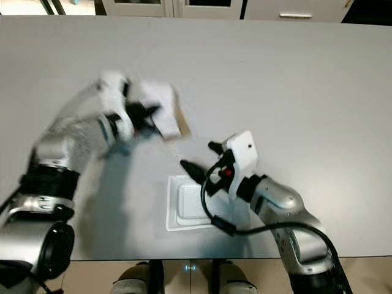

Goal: Picking trash to rubbish bin

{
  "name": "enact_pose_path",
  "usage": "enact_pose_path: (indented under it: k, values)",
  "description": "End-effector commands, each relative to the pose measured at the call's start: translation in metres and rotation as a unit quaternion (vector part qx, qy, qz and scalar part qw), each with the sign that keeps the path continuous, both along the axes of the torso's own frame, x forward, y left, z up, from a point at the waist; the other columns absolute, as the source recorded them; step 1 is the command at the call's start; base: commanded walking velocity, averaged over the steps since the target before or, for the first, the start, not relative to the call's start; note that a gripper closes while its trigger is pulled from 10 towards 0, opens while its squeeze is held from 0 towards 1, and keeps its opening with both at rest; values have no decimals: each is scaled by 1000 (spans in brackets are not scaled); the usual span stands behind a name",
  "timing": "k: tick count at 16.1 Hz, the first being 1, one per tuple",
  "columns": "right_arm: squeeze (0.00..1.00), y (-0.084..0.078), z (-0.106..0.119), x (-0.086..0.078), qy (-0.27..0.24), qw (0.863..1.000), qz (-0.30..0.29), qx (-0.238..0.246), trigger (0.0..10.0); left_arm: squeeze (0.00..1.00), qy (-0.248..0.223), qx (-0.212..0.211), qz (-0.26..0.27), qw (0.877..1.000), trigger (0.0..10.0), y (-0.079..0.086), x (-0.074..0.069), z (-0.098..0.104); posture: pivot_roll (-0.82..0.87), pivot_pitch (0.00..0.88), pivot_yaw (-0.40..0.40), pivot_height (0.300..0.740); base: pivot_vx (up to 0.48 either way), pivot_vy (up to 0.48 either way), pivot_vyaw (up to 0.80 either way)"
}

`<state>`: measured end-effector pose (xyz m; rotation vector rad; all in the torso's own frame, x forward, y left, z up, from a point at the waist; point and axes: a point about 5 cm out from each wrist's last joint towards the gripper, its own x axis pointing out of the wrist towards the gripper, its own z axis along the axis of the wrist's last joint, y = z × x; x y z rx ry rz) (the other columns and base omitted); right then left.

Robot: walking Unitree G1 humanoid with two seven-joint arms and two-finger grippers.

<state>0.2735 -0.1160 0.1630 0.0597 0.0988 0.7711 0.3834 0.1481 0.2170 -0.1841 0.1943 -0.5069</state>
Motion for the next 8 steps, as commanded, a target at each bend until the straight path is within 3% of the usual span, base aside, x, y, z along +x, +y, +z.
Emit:
enact_pose_path:
  k: [1, 2, 5, 8]
  values:
    - [0, -2, 1, 3, -9, 1000, -13, 0, 10000, 0, -29, -5, 8, 1000, 10000, -2, 1, 13, -83, 188, -19, 740, 0, 0, 0]
    - [0, 0, 5, 10, -23, 999, -23, 5, 10000, 0, -73, -16, 36, 997, 10000, 0, 1, 28, -69, 166, -21, 740, 0, 0, 0]
    - [0, 6, 18, 25, -58, 996, -61, 27, 10000, 0, -123, 2, 74, 990, 10000, -3, -3, 32, -56, 112, -24, 740, 0, 0, 0]
    - [0, 2, 24, 41, -82, 984, -154, 38, 10000, 0, -160, 66, 126, 977, 10000, 2, -5, 27, -45, 75, -29, 740, 0, 0, 0]
